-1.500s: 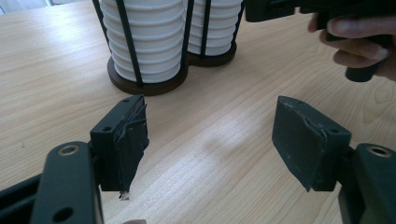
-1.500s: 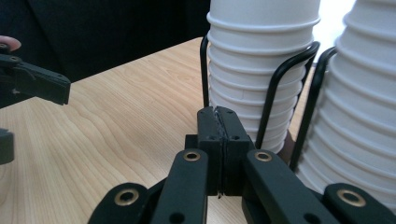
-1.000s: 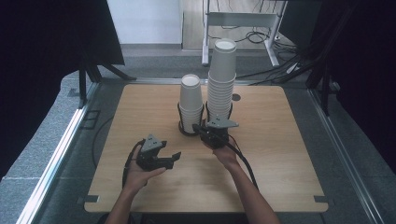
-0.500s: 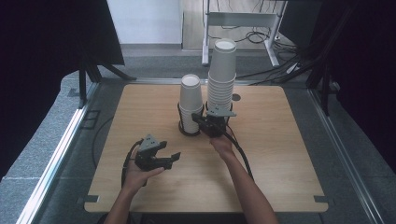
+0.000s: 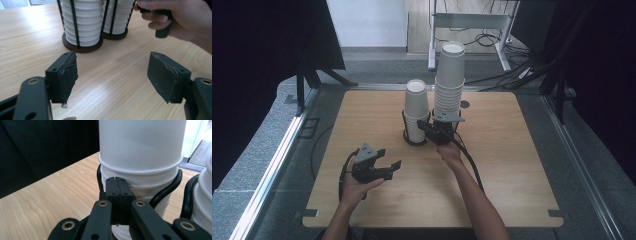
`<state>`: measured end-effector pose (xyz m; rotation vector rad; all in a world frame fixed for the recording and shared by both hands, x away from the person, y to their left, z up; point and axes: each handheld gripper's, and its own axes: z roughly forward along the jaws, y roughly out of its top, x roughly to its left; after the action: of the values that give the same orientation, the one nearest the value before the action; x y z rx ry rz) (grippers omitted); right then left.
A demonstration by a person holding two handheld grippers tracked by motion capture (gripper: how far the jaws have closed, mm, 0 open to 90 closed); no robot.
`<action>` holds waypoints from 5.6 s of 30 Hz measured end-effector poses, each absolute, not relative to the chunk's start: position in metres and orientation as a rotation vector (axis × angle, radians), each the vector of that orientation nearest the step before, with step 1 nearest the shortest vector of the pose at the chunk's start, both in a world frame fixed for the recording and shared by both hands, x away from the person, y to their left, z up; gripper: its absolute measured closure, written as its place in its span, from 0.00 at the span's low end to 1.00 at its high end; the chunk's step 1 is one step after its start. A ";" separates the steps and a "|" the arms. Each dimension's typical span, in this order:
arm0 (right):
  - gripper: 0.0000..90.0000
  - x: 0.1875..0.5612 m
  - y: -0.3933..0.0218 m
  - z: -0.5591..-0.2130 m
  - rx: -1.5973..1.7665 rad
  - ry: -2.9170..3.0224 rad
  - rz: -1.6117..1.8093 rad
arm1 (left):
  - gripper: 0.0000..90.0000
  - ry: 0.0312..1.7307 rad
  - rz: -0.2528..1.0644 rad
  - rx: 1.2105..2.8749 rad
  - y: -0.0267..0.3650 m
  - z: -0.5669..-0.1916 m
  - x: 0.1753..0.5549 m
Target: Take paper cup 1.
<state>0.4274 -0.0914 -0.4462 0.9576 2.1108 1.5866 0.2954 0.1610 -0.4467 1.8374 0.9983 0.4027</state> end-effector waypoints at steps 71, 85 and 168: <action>0.98 0.437 -0.090 -0.442 0.935 2.155 1.589 | 0.05 1.024 0.477 1.794 0.105 -0.386 0.444; 0.98 0.438 -0.089 -0.440 0.931 2.170 1.576 | 0.05 1.052 0.434 1.801 0.096 -0.395 0.468; 0.96 0.427 -0.103 -0.434 0.892 2.156 1.567 | 0.14 0.889 0.600 1.539 0.097 -0.281 0.429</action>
<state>0.4272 -0.1032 -0.4339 0.8917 2.1560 1.5666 0.4295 0.0974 -0.2810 1.5391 0.8893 0.6004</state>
